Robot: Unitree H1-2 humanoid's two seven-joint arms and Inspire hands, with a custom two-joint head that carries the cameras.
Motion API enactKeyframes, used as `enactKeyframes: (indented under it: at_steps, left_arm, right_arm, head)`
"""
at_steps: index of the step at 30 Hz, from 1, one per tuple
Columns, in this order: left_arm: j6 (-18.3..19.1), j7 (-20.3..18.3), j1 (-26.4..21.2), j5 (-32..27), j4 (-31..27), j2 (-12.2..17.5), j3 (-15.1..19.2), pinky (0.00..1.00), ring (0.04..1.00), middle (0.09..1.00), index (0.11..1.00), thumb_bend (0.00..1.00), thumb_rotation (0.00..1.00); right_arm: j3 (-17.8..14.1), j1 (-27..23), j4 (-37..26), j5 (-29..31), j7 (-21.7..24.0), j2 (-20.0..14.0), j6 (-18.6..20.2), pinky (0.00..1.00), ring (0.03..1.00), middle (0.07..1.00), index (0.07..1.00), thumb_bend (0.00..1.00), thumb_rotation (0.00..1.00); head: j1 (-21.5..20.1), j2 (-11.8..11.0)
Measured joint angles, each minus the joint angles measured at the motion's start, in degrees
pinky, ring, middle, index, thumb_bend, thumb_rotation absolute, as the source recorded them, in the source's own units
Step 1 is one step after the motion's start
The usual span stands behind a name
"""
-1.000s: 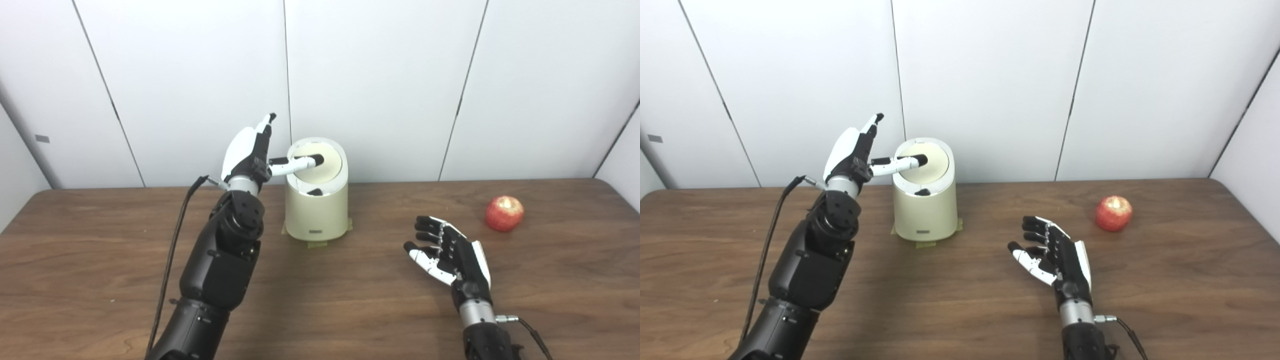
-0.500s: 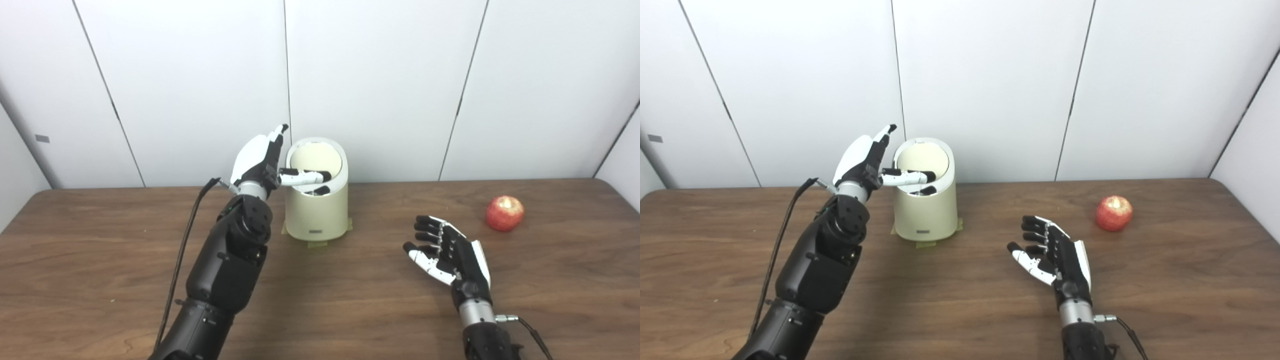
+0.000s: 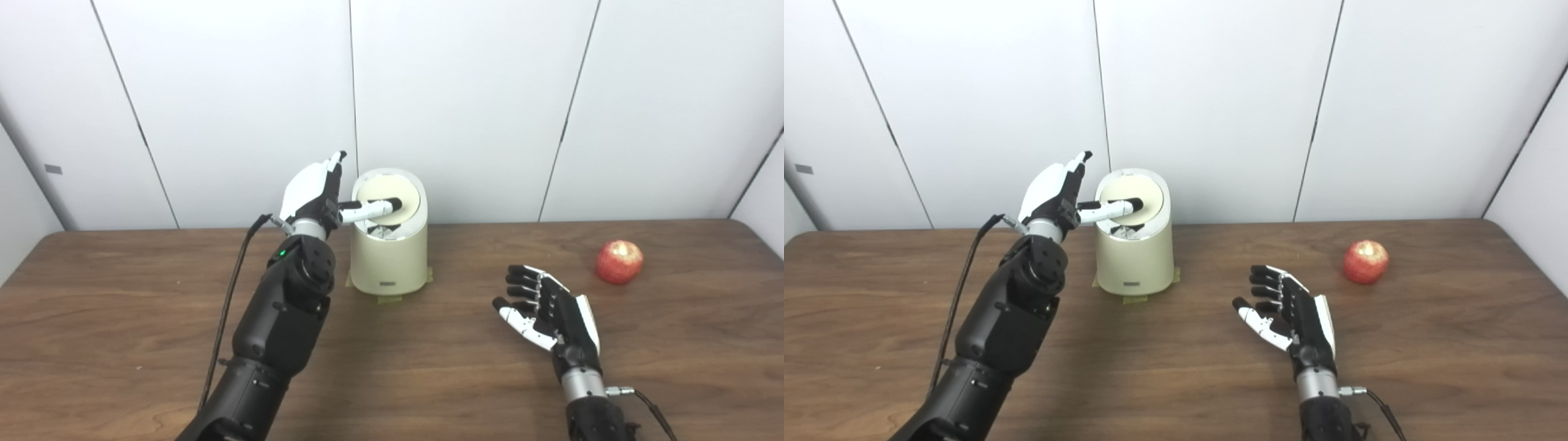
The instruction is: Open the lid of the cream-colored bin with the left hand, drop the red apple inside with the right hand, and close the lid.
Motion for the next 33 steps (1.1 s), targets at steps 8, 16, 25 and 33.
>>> enactKeyframes:
  at_steps: [8,16,25,33]
  left_arm:
    - [0.00,0.26,-0.31,-0.23,0.40,-0.01,-0.95,1.00,1.000,1.000,1.000,1.00,0.77]
    - [0.00,0.26,-0.33,-0.17,0.86,0.00,-1.48,1.00,1.000,1.000,1.000,1.00,0.63]
    - [0.00,0.69,-1.17,-0.16,2.91,0.11,-1.57,1.00,1.000,1.000,1.000,0.95,0.47]
    - [0.00,0.75,-1.97,0.08,3.77,0.52,-1.65,1.00,1.000,1.000,1.000,0.85,0.43]
  right_arm:
    - [0.03,0.04,-0.09,0.05,0.10,0.09,0.07,0.61,0.705,0.720,0.707,0.26,0.17]
    - [0.12,0.09,-0.18,-0.23,0.04,0.14,0.07,0.59,0.694,0.711,0.705,0.27,0.17]
    - [0.17,0.27,-0.42,-0.28,0.03,0.38,0.08,0.59,0.693,0.711,0.703,0.28,0.21]
    - [0.49,0.26,-0.41,-1.32,-0.29,0.37,0.07,0.59,0.689,0.708,0.703,0.26,0.21]
  head:
    - [0.00,0.00]
    - [-0.18,0.26]
    - [-0.35,0.44]
    - [-0.44,0.18]
